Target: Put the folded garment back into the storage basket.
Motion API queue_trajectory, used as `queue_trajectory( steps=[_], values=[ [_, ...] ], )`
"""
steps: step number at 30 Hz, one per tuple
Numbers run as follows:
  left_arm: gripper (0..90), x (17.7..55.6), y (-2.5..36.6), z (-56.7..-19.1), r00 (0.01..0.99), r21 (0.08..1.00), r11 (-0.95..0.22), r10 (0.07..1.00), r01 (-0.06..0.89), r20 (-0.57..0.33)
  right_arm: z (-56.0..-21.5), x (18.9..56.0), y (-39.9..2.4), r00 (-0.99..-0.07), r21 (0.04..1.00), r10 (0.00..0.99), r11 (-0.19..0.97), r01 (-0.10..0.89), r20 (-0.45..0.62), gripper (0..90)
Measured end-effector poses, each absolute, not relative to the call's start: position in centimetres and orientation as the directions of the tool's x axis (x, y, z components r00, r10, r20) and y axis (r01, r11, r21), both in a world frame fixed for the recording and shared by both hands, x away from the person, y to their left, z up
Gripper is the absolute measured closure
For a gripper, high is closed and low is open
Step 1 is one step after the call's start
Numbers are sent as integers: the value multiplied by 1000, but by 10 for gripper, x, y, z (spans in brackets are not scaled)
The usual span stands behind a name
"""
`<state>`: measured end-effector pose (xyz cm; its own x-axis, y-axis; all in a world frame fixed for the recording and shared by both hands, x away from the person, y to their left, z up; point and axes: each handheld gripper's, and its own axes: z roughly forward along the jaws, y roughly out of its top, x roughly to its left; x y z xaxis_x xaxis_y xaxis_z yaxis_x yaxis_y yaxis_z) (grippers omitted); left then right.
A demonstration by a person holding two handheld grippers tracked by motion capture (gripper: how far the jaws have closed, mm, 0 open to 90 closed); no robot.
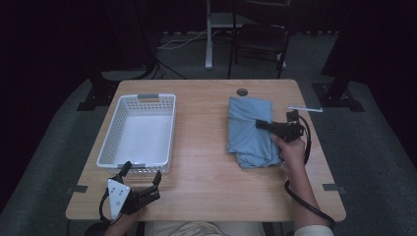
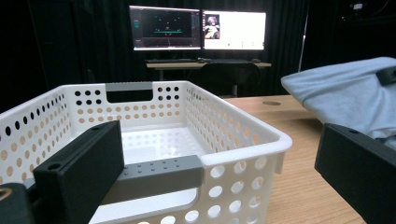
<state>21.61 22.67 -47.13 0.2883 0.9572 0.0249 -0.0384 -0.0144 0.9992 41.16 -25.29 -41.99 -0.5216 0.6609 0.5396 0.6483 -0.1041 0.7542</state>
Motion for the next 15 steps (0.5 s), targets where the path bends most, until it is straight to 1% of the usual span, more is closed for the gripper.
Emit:
queue_trajectory(
  steps=[9,15],
  values=[
    [27,216,227,-471,288,999,-14,957,-38,25,-406,408,-256,-536,751,610,-157,641,584,616],
    [26,217,227,-471,293,999,-11,956,-37,22,-392,404,-254,-544,765,620,-150,626,566,615]
  ],
)
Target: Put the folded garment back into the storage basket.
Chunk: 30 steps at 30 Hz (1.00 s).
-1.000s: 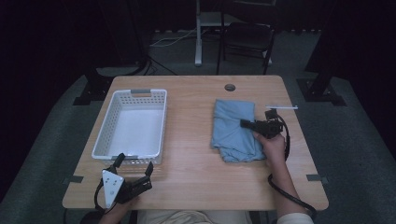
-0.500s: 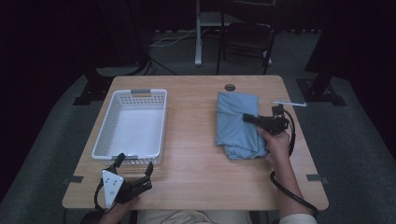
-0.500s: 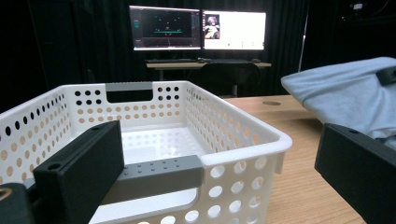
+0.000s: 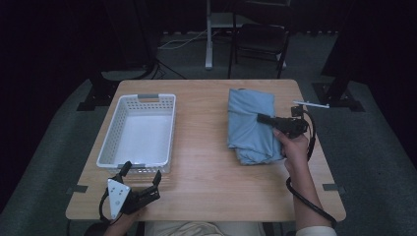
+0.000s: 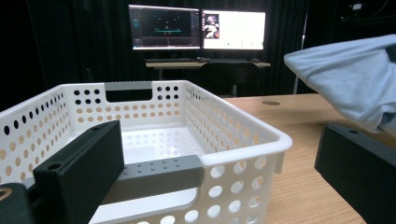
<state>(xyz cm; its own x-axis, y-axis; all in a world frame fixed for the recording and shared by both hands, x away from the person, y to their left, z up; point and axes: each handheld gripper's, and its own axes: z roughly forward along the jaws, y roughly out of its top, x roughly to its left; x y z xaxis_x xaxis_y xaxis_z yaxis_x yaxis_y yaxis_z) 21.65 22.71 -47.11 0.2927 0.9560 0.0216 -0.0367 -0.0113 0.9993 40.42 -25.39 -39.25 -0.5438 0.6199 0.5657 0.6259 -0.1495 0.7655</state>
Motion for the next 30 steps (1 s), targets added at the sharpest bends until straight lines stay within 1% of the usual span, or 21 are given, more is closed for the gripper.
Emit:
queue_trajectory(
  steps=[15,20,30],
  values=[
    [26,216,227,-471,296,999,-12,955,-36,22,-358,399,-250,-573,794,608,-168,584,550,614],
    [27,217,227,-471,294,999,-12,956,-36,22,-353,397,-250,-581,798,596,-185,573,555,614],
    [27,216,227,-471,292,999,-15,956,-38,25,-353,397,-247,-574,793,588,-208,573,569,614]
  ],
)
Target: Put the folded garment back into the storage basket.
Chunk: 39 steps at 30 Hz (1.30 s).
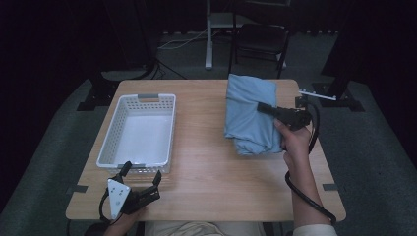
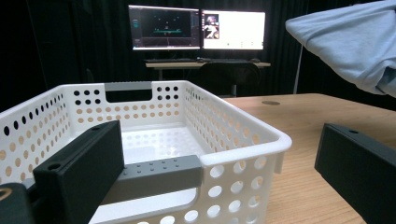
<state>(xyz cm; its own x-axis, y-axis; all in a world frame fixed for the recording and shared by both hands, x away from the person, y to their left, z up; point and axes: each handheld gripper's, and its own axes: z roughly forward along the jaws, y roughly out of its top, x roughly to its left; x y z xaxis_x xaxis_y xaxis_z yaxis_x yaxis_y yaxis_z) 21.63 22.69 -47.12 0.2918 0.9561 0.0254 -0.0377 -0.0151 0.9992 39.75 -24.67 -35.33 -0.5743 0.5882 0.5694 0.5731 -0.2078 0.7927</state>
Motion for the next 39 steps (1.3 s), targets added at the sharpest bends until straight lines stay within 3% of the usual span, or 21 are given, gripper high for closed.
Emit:
queue_trajectory(
  steps=[39],
  values=[
    [26,216,227,-471,291,999,-15,956,-40,26,-341,412,-177,-617,785,524,-184,591,587,612]
  ],
)
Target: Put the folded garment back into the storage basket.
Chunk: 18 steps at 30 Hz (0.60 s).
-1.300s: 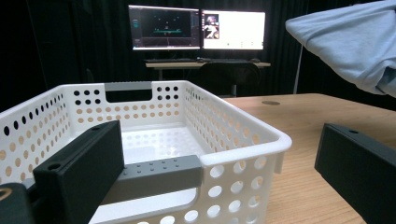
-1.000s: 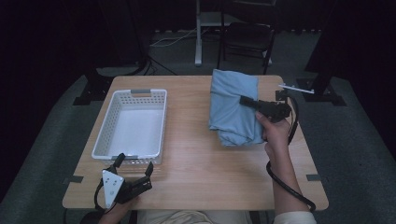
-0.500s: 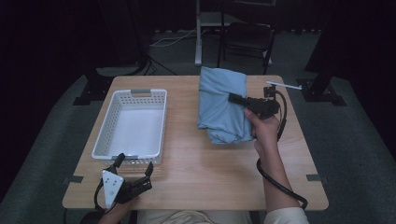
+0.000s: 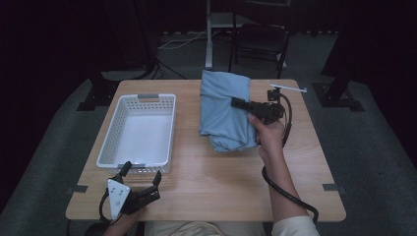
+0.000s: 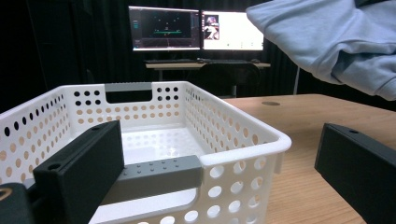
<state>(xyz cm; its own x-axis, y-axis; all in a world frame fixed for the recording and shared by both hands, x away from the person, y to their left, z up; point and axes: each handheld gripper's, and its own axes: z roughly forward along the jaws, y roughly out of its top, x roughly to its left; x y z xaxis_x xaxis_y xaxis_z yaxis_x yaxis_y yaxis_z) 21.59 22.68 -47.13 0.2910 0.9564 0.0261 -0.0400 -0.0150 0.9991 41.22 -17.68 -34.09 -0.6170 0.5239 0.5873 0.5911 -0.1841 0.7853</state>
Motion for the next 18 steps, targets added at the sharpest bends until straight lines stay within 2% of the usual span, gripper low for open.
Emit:
queue_trajectory(
  steps=[18],
  values=[
    [27,216,227,-471,294,999,-14,955,-41,26,-333,419,-132,-647,784,480,-158,600,592,612]
  ],
)
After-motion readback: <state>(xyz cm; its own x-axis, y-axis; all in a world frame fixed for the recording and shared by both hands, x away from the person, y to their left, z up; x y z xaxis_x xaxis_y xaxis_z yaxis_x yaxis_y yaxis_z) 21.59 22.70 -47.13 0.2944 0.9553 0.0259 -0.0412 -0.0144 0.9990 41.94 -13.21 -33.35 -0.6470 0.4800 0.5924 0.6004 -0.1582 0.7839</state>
